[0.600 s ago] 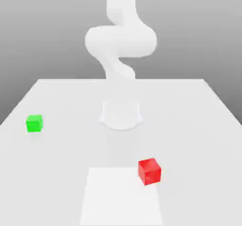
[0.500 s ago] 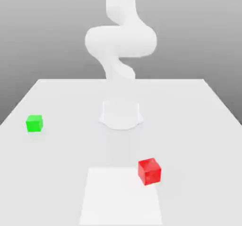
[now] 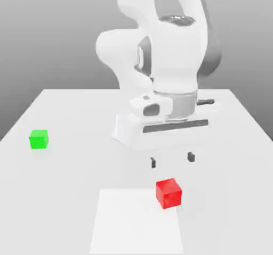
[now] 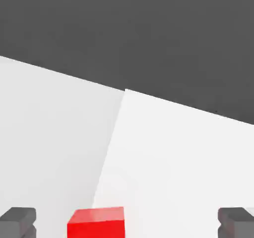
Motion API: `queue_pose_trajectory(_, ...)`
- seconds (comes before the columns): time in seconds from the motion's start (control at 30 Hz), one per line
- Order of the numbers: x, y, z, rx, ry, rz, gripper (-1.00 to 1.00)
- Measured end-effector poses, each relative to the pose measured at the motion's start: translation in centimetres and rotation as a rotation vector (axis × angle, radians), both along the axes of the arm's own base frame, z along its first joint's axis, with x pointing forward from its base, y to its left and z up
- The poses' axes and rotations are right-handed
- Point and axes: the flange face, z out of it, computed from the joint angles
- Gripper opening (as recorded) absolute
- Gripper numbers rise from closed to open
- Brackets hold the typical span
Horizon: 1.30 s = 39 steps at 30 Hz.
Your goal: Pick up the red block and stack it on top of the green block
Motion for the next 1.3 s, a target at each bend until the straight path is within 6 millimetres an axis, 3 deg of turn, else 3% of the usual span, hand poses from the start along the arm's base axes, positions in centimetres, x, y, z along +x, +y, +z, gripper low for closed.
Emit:
queue_pose_trajectory(0.2, -0.8, 0.1, -6.1, -0.002, 0.024, 0.008, 0.00)
queue_pose_trajectory(0.23, -0.9, 0.0, -6.9, -0.002, 0.025, 0.009, -1.00)
queue_pose_trajectory(0.47, -0.9, 0.1, -7.0, -0.002, 0.025, 0.009, -1.00)
queue_pose_trajectory(0.7, -0.9, 0.1, -1.4, -0.003, 0.025, 0.010, -1.00)
queue_pose_trajectory(0.87, 0.0, -8.1, -0.1, -0.005, 0.023, -0.313, -1.00)
queue_pose_trajectory(1.0, -0.7, -15.2, 0.5, -0.007, 0.021, -0.604, -1.00)
queue_pose_trajectory(1.13, -3.0, -22.4, 1.0, -0.005, 0.020, -0.907, -1.00)
queue_pose_trajectory(1.3, -7.9, -30.4, 1.7, -0.002, 0.017, -1.290, -1.00)
